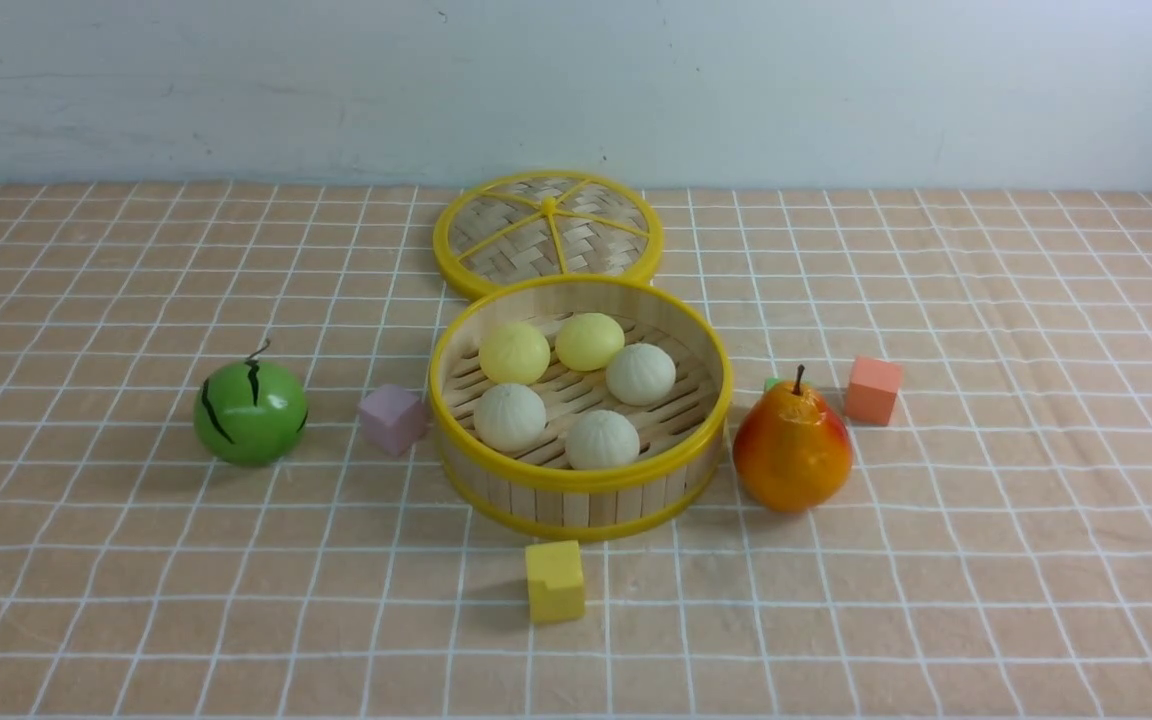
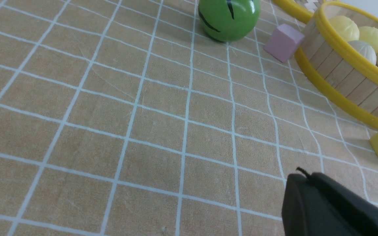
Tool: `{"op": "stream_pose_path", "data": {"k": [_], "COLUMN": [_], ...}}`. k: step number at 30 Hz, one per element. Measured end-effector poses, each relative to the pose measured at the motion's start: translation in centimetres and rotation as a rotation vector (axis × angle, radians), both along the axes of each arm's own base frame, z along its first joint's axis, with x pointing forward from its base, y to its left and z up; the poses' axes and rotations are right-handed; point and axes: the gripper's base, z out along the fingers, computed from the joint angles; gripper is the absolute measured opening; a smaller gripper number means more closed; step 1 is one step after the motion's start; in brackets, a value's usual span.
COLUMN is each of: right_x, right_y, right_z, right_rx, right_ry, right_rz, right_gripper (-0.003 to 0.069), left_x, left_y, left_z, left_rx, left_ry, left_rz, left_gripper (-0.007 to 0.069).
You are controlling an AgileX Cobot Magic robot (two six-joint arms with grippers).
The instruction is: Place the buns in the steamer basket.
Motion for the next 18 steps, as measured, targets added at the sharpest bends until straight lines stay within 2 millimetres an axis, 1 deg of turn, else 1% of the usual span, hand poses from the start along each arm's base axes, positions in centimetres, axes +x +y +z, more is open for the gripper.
{"op": "stream_pose_path", "data": {"k": [18], "right_x": [0.00], "right_y": [0.00], "right_z": [0.00], "right_rx": [0.000], "right_ry": [0.000], "right_rz": [0.000], "right_gripper": [0.0102], "left_x": [0.00], "left_y": [0.00], "left_z": [0.00], "left_rx": [-0.001], "left_ry": [0.000], "left_rz": [0.000], "left_gripper": [-0.0013]}}
